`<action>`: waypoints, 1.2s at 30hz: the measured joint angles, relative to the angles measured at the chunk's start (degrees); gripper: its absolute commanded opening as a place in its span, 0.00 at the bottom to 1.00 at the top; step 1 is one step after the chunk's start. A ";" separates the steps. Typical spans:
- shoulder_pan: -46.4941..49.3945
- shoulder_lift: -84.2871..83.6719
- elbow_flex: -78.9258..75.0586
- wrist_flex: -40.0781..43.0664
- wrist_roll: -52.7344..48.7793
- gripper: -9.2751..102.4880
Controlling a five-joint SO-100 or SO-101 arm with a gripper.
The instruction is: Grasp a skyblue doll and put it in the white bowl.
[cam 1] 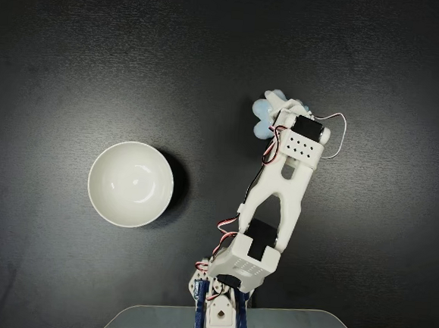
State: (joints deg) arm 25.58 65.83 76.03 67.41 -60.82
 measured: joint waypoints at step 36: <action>-0.62 -5.01 -0.35 -1.32 0.53 0.09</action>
State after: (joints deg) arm 24.96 60.82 75.67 66.09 -60.29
